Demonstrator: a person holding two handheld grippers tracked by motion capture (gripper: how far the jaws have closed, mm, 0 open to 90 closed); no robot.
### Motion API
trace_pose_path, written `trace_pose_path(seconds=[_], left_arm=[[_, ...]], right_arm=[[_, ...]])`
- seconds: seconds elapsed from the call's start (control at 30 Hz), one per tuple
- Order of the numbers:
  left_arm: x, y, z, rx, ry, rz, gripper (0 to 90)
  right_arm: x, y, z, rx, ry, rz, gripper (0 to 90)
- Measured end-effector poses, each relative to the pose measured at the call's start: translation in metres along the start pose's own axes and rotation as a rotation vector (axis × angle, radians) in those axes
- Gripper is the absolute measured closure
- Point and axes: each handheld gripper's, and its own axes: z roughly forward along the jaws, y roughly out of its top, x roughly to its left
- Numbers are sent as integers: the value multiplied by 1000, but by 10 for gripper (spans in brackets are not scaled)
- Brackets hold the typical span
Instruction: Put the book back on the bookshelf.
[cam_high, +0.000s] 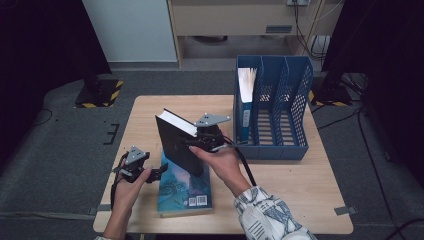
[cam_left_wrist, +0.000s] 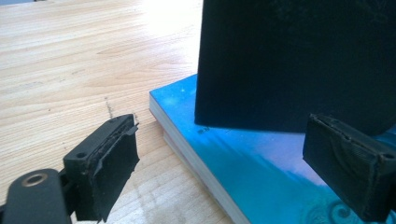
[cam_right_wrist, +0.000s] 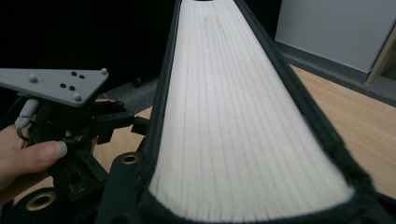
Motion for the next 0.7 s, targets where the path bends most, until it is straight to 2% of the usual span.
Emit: trace_pose_path(seconds=[0.2,0.6,0.7], left_arm=[[3,-1,0,2,4,-3,92],[7,-2,-1,7,18,-12,91],[9,-1,-3,-4,22,-11,91]], right_arm=[[-6,5,2,4,-5,61,528],[-9,15,-2,6,-22,101,533],[-12,15,-4,6,-24,107,533]])
